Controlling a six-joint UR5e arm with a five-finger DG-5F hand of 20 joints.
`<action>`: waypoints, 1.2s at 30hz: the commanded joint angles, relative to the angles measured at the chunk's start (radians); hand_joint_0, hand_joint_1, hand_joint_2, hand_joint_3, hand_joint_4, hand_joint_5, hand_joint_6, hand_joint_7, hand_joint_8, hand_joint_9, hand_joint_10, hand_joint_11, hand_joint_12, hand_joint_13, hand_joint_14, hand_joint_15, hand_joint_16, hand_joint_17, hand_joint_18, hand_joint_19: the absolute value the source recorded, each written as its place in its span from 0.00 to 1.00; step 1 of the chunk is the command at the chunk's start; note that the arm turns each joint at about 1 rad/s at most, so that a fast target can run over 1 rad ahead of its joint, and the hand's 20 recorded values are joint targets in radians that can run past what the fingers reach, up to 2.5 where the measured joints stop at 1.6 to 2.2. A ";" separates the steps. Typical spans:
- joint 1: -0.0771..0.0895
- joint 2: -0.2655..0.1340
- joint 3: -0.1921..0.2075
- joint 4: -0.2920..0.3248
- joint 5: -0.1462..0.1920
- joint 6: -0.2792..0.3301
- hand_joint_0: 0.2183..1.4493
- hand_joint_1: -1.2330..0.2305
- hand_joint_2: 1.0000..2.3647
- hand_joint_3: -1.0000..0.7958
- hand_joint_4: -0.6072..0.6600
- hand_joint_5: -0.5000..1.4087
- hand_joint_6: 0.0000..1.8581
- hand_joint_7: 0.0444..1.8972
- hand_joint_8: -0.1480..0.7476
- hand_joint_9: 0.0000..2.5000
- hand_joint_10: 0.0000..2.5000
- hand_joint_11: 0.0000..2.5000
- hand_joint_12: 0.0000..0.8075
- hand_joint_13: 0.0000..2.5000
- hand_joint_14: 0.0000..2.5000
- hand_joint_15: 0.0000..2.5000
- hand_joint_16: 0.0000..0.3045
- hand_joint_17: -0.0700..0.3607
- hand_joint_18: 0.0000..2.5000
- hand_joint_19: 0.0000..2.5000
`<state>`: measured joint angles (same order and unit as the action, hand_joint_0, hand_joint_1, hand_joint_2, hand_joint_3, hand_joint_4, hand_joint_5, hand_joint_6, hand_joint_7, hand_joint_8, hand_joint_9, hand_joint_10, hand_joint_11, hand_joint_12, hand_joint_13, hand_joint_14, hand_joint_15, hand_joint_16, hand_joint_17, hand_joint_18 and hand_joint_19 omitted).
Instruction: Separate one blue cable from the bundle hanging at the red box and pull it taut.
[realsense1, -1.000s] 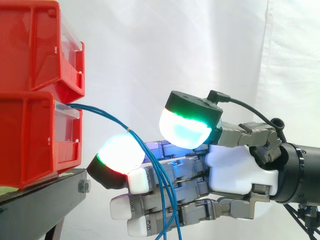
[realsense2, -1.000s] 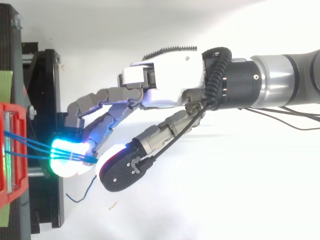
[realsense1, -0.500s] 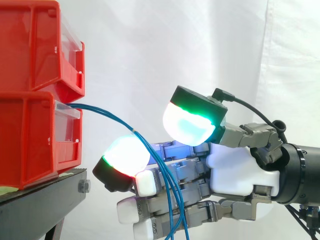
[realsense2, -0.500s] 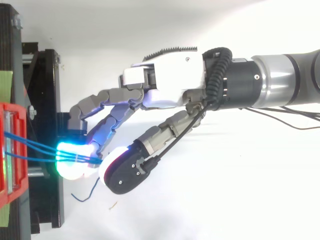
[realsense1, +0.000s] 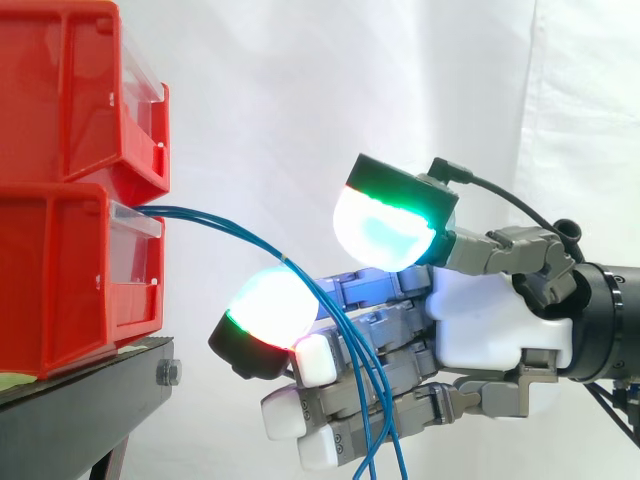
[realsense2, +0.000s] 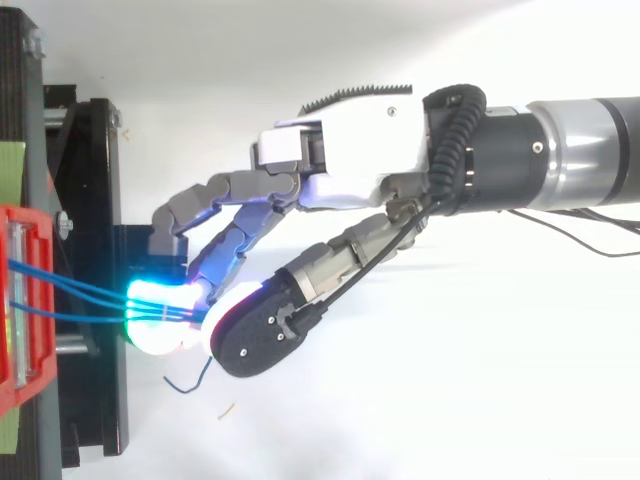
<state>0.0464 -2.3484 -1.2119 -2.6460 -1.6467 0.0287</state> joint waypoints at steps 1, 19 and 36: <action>0.000 0.011 0.000 -0.020 -0.001 -0.012 0.35 0.40 0.01 0.39 0.67 0.18 0.37 0.55 0.54 0.29 0.00 0.14 0.42 0.26 0.00 0.09 0.13 0.37 0.25 0.10; 0.001 0.031 0.000 -0.074 -0.001 -0.036 0.28 0.46 0.00 0.28 0.67 0.19 0.41 0.51 0.55 0.32 0.00 0.17 0.42 0.27 0.00 0.10 0.14 0.38 0.27 0.12; -0.014 0.029 0.000 -0.094 -0.028 -0.021 0.32 0.41 0.01 0.46 0.66 0.17 0.45 0.54 0.59 0.32 0.00 0.19 0.46 0.28 0.00 0.10 0.16 0.41 0.30 0.11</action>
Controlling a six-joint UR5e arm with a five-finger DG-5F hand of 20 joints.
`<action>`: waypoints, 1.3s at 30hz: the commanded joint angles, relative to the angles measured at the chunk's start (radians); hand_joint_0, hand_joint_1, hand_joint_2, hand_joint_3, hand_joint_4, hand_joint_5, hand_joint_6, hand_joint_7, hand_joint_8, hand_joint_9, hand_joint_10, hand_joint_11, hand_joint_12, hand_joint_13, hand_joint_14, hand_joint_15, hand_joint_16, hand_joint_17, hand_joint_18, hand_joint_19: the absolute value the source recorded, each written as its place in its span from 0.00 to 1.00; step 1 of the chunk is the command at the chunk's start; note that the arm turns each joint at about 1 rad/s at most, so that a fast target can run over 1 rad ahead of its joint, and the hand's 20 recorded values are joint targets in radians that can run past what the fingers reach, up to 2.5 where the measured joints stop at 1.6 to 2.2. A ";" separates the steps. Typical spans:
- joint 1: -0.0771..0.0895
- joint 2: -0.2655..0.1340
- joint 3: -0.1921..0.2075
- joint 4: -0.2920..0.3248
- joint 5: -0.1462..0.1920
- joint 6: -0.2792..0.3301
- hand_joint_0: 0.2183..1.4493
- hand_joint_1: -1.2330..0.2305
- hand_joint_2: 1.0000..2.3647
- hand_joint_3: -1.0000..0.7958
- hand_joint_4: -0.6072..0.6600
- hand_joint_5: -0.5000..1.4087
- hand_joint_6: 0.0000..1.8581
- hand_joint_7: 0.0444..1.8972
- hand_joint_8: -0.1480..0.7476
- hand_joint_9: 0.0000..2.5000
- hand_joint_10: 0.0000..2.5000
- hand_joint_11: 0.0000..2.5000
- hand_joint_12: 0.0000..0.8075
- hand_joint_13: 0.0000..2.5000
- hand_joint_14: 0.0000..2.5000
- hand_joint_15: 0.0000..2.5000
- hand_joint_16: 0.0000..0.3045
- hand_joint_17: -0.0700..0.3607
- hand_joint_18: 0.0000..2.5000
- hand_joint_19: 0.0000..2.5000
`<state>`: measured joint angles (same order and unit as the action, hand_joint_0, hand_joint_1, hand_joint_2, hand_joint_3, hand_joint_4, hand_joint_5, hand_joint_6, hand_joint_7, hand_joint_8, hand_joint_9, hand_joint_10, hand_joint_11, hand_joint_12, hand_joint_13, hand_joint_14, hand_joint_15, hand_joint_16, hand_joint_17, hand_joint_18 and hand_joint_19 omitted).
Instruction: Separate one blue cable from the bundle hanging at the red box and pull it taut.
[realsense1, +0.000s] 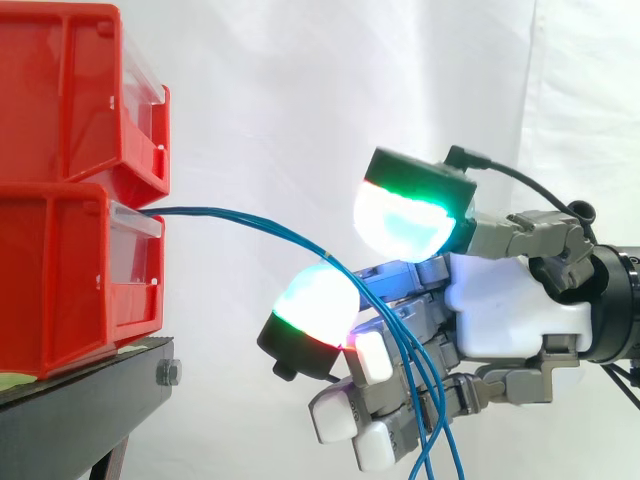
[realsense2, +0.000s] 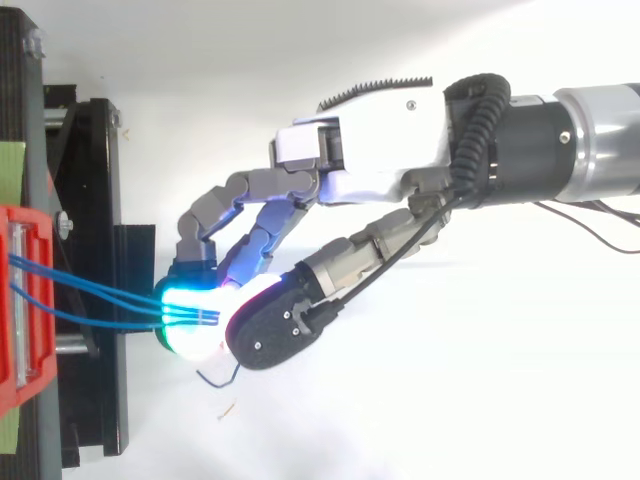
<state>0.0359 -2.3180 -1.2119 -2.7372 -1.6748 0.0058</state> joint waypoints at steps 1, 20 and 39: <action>-0.005 0.000 0.000 -0.003 0.000 0.002 0.32 0.41 0.01 0.46 0.66 0.17 0.46 0.54 0.60 0.32 0.00 0.19 0.46 0.28 0.00 0.10 0.16 0.41 0.30 0.11; -0.011 0.000 0.005 -0.003 -0.022 0.002 0.32 0.39 0.00 0.31 0.63 0.19 0.48 0.61 0.56 0.36 0.01 0.23 0.43 0.31 0.00 0.13 0.14 0.38 0.31 0.14; -0.014 0.000 0.015 -0.006 -0.022 0.002 0.34 0.27 0.01 0.47 0.53 0.19 0.49 0.68 0.59 0.39 0.01 0.26 0.49 0.36 0.01 0.16 0.15 0.41 0.36 0.15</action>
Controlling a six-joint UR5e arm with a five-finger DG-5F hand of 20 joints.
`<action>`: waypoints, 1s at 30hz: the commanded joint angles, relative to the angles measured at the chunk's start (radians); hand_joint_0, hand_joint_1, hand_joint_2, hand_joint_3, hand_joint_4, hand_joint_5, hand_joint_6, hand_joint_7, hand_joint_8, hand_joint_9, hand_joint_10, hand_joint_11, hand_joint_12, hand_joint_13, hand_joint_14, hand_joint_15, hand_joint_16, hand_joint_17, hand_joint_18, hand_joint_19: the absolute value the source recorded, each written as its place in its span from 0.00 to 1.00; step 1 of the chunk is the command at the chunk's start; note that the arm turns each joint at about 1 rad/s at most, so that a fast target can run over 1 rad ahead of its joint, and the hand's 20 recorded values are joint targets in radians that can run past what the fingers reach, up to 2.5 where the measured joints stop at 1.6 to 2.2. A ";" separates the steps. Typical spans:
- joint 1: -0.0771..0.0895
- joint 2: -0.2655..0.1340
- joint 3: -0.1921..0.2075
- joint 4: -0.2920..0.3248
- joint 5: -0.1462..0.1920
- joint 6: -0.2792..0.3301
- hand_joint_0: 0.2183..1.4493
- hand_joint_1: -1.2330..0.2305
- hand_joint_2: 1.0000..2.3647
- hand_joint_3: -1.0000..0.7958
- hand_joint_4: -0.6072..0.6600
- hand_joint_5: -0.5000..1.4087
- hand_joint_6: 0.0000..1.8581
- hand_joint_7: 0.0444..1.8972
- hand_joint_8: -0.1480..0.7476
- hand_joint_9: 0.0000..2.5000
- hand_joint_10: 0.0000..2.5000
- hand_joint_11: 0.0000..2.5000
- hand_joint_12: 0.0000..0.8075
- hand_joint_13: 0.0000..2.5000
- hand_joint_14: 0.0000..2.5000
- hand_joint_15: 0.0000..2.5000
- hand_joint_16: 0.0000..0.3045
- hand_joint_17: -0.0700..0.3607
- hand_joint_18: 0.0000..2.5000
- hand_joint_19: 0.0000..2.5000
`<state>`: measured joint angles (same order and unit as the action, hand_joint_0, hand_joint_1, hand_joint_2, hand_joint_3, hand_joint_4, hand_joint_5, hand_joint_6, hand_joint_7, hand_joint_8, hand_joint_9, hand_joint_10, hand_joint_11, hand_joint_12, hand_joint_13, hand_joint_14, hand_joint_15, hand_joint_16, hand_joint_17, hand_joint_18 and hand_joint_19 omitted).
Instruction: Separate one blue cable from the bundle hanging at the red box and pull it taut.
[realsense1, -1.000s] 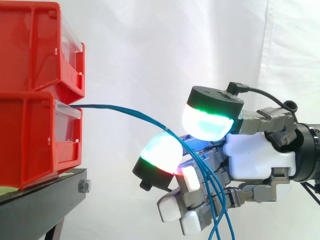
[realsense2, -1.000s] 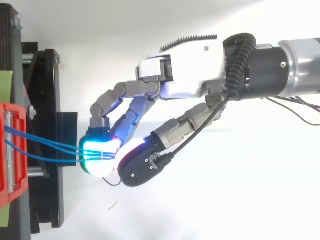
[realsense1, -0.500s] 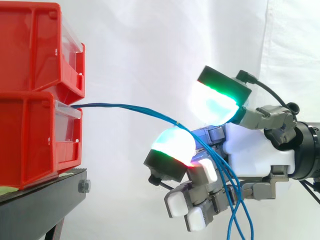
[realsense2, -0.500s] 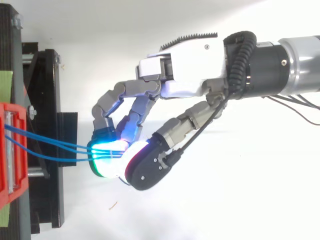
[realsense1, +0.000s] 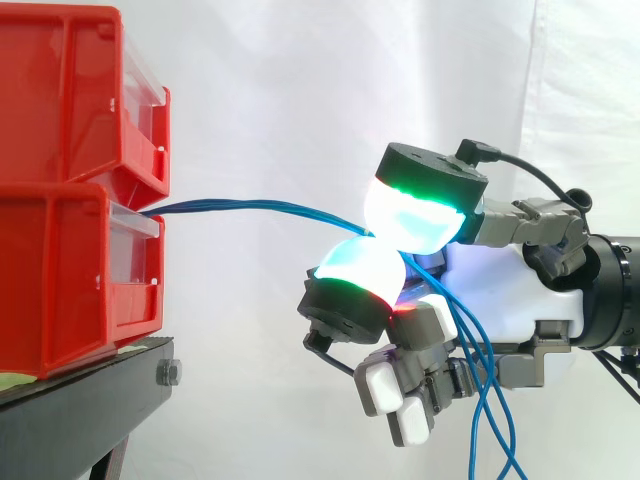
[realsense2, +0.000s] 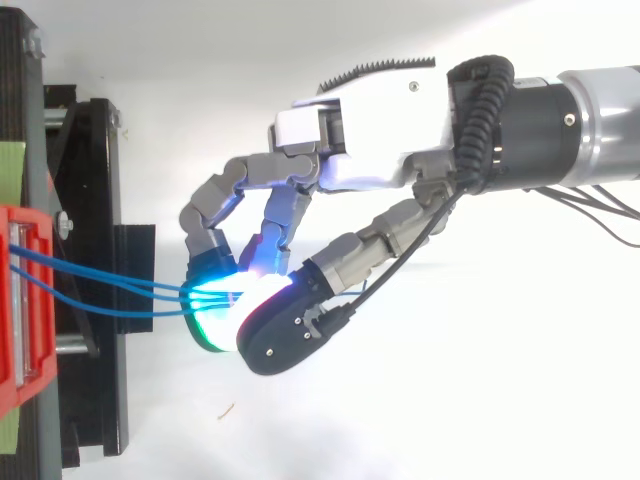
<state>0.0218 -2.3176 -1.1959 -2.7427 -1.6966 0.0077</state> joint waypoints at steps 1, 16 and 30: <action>0.000 0.000 0.001 0.000 0.000 0.000 0.35 0.27 0.01 0.46 0.52 0.19 0.49 0.67 0.58 0.38 0.01 0.26 0.48 0.35 0.01 0.16 0.15 0.40 0.35 0.15; -0.008 0.000 0.001 0.000 0.003 -0.005 0.28 0.50 0.00 0.28 0.60 0.19 0.46 0.61 0.56 0.39 0.01 0.25 0.46 0.35 0.01 0.16 0.14 0.39 0.34 0.16; -0.008 -0.002 0.001 0.005 0.026 -0.015 0.31 0.36 0.01 0.46 0.62 0.18 0.48 0.60 0.61 0.38 0.00 0.26 0.52 0.37 0.00 0.16 0.17 0.44 0.37 0.16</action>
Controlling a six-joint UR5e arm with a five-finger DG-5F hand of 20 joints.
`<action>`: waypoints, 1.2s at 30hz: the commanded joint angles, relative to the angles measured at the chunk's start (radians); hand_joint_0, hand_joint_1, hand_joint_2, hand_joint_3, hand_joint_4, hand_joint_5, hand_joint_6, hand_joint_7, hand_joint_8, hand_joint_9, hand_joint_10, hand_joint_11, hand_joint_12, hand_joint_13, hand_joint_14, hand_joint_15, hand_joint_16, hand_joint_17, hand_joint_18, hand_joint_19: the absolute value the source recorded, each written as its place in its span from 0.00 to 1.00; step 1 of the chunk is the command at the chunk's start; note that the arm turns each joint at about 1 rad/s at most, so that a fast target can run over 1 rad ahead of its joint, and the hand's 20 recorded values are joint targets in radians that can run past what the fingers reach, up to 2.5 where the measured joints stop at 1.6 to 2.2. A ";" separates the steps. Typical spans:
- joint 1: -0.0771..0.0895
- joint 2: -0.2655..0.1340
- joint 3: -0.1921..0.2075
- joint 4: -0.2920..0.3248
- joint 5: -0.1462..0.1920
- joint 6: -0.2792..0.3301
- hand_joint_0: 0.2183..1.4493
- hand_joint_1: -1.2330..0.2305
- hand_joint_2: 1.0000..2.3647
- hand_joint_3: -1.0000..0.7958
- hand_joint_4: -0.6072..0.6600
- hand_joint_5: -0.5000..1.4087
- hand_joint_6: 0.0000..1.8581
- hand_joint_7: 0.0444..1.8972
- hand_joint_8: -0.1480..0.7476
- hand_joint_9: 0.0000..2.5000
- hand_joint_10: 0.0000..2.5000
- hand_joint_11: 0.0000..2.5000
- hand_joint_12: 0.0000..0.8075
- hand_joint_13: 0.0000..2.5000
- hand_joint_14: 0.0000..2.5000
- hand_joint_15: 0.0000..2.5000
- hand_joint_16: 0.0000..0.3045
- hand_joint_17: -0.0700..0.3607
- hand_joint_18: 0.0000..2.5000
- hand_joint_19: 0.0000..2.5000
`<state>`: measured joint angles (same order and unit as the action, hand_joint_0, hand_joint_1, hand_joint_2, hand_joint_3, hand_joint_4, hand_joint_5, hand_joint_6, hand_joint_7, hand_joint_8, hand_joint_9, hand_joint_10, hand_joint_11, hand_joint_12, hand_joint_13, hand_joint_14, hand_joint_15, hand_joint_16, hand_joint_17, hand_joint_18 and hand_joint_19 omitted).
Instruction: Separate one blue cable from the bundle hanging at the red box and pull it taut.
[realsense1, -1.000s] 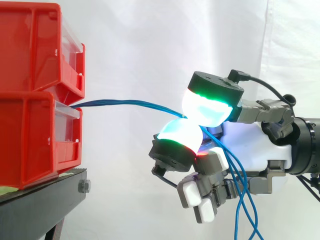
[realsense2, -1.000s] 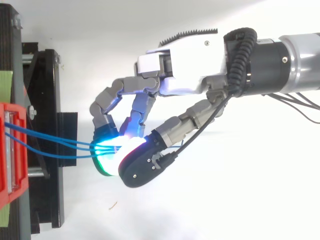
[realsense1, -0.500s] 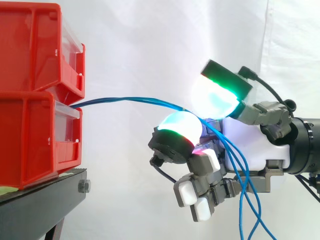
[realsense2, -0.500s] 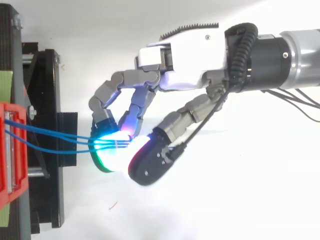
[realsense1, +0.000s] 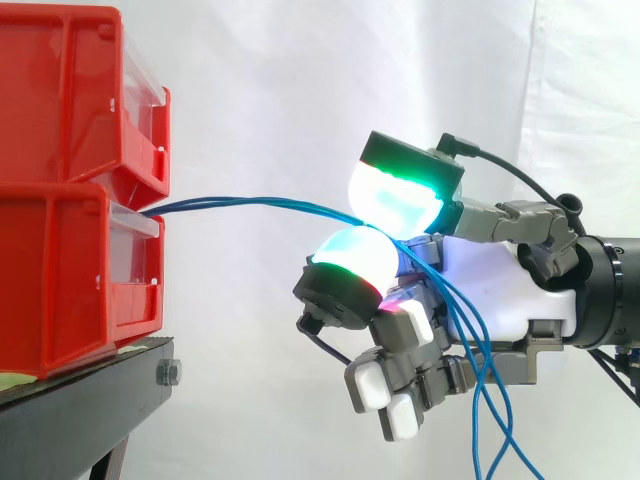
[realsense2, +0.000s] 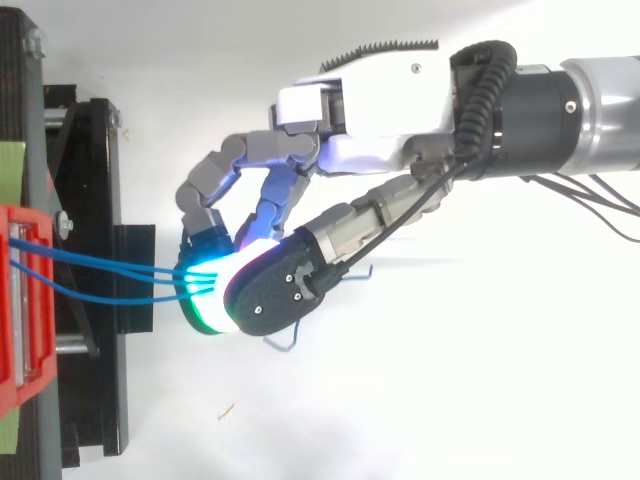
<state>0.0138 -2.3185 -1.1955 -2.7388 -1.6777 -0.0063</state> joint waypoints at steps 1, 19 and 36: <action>0.000 -0.001 -0.001 0.001 0.018 -0.006 0.31 0.34 0.01 0.47 0.62 0.18 0.48 0.60 0.60 0.38 0.00 0.26 0.52 0.36 0.00 0.16 0.17 0.44 0.37 0.15; 0.014 -0.001 -0.023 0.005 0.065 -0.135 0.42 0.25 0.01 0.35 0.49 0.16 0.50 0.63 0.51 0.34 0.01 0.26 0.46 0.34 0.01 0.17 0.14 0.39 0.34 0.15; 0.021 -0.001 -0.039 0.021 0.079 -0.159 0.33 0.56 0.00 0.30 0.57 0.18 0.47 0.61 0.56 0.39 0.01 0.26 0.47 0.36 0.01 0.18 0.15 0.40 0.35 0.19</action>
<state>0.0352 -2.3195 -1.2346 -2.7216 -1.5990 -0.1681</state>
